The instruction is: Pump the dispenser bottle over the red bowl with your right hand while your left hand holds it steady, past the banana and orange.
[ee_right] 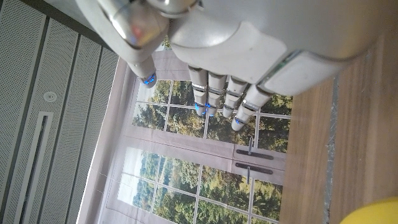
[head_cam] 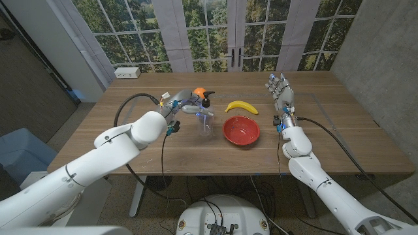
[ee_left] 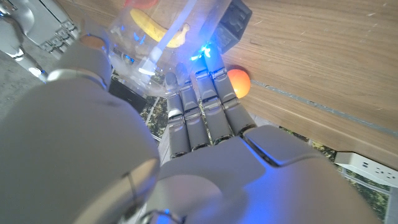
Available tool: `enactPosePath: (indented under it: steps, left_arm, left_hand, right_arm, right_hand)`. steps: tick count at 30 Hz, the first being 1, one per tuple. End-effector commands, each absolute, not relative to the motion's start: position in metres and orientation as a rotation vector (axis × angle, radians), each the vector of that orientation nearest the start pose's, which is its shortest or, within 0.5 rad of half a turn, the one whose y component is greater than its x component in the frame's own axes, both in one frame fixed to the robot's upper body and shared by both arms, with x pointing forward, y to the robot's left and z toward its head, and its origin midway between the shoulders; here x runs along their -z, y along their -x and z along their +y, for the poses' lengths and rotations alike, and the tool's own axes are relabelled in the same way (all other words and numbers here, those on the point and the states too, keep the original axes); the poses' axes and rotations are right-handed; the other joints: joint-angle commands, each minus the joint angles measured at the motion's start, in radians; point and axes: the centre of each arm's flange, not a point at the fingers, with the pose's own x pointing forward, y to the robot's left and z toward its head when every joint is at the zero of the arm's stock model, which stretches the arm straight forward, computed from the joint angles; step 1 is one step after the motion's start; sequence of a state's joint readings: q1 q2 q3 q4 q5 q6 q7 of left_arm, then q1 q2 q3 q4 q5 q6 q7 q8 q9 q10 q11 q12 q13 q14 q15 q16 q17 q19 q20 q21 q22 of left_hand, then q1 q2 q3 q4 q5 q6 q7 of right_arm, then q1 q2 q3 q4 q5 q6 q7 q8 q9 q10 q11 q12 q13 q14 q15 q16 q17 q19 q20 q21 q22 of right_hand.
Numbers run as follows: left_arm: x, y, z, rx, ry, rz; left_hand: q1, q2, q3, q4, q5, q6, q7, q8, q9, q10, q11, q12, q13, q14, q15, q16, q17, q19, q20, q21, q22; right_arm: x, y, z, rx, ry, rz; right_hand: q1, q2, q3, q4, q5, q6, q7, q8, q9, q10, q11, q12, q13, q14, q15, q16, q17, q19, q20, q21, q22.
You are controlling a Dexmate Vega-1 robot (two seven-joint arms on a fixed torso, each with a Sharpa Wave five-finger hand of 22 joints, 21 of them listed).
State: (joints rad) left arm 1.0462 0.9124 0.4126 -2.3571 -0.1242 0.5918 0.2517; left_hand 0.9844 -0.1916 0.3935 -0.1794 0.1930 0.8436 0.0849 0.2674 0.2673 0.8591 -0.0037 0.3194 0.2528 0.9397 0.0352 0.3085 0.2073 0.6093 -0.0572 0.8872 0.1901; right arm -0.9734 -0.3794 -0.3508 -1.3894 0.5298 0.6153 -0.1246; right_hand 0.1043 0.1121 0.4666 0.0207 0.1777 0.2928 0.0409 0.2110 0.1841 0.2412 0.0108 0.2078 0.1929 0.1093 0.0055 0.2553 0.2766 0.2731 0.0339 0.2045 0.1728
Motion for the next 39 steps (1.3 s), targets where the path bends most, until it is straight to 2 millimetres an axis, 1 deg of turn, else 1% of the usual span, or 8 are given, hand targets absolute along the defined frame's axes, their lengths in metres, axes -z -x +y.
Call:
enactPosePath:
  steps: [1,6,14,21,30,34,36,39]
  left_arm:
    - [0.001,-0.483,0.214,0.022,-0.732,-0.488]
    - [0.01,-0.491,0.224,0.02,-0.67,-0.488]
    - [0.014,-0.497,0.232,0.006,-0.665,-0.451]
    - [0.014,-0.502,0.235,0.017,-0.665,-0.408]
    - [0.013,-0.505,0.236,0.037,-0.67,-0.401]
    - [0.011,-0.507,0.236,0.079,-0.695,-0.362]
    - [0.01,-0.508,0.236,0.09,-0.707,-0.358]
    - [0.01,-0.508,0.237,0.097,-0.704,-0.351]
  left_hand:
    - [0.317,0.323,0.009,0.004,0.006,0.08,-0.084,-0.002,0.005,0.194,-0.184,0.001,0.158,0.166,-0.277,0.007,0.029,-0.002,-0.121,0.006,0.003]
    - [0.316,0.323,0.009,0.004,0.006,0.079,-0.081,-0.004,0.005,0.191,-0.18,-0.005,0.154,0.165,-0.277,0.007,0.029,-0.005,-0.121,0.009,0.002]
    - [0.315,0.322,0.009,0.003,0.006,0.075,-0.083,-0.009,0.006,0.186,-0.183,-0.016,0.146,0.159,-0.277,0.002,0.027,-0.017,-0.12,0.012,0.001]
    - [0.316,0.323,0.01,0.003,0.007,0.063,-0.081,-0.016,0.008,0.175,-0.171,-0.028,0.139,0.147,-0.277,-0.004,0.025,-0.027,-0.114,0.016,0.001]
    - [0.304,0.323,0.004,0.008,0.008,0.007,-0.087,-0.045,0.009,0.121,-0.15,-0.068,0.121,0.095,-0.275,-0.023,0.026,-0.064,-0.097,0.02,-0.002]
    - [0.269,0.32,-0.013,0.019,0.008,-0.043,-0.087,-0.066,0.01,0.069,-0.15,-0.098,0.108,0.037,-0.272,-0.039,0.031,-0.096,-0.078,0.017,-0.006]
    - [0.22,0.319,-0.02,0.033,0.011,-0.08,-0.088,-0.076,0.009,0.02,-0.151,-0.119,0.096,-0.025,-0.254,-0.068,0.022,-0.127,-0.061,0.007,-0.011]
    - [0.162,0.298,-0.029,0.04,0.01,-0.113,-0.09,-0.08,0.005,-0.029,-0.14,-0.131,0.083,-0.08,-0.245,-0.094,0.009,-0.159,-0.045,-0.007,-0.013]
  right_arm:
    - [0.039,-0.6,-0.254,-0.091,-0.178,-0.875]
    - [0.039,-0.601,-0.256,-0.079,-0.185,-0.873]
    - [0.041,-0.603,-0.258,-0.063,-0.193,-0.861]
    - [0.04,-0.604,-0.257,-0.06,-0.194,-0.863]
    - [0.04,-0.606,-0.256,-0.056,-0.193,-0.873]
    - [0.04,-0.606,-0.255,-0.054,-0.199,-0.877]
    - [0.04,-0.606,-0.255,-0.052,-0.195,-0.88]
    - [0.04,-0.606,-0.255,-0.053,-0.191,-0.883]
  right_hand:
    - [0.01,0.046,0.002,-0.004,-0.002,0.014,0.0,-0.004,0.001,0.008,0.001,0.001,0.004,0.007,0.004,0.008,0.002,0.008,0.007,0.002,0.003]
    - [0.01,0.046,0.002,-0.004,-0.002,0.014,0.001,-0.004,0.002,0.008,0.001,0.0,0.004,0.007,0.004,0.008,0.003,0.009,0.007,0.002,0.003]
    - [0.01,0.045,0.002,-0.005,-0.002,0.015,0.001,-0.005,0.002,0.007,0.001,-0.001,0.005,0.007,0.005,0.008,0.004,0.009,0.008,0.001,0.003]
    - [0.011,0.044,0.002,-0.006,-0.002,0.015,0.002,-0.007,0.002,0.008,0.002,-0.001,0.005,0.007,0.005,0.009,0.005,0.008,0.008,0.0,0.003]
    - [0.01,0.043,0.001,-0.006,-0.002,0.015,0.003,-0.008,0.002,0.007,0.004,-0.002,0.005,0.008,0.006,0.01,0.006,0.008,0.009,0.0,0.003]
    - [0.01,0.043,0.001,-0.006,-0.002,0.015,0.003,-0.008,0.002,0.009,0.005,-0.002,0.005,0.008,0.007,0.01,0.007,0.009,0.009,0.0,0.003]
    - [0.009,0.043,0.001,-0.006,-0.002,0.015,0.002,-0.009,0.002,0.01,0.006,-0.002,0.005,0.008,0.006,0.011,0.007,0.009,0.009,0.0,0.003]
    - [0.009,0.044,0.001,-0.006,-0.002,0.015,0.0,-0.009,0.002,0.011,0.007,-0.001,0.005,0.009,0.007,0.011,0.008,0.009,0.01,-0.001,0.003]
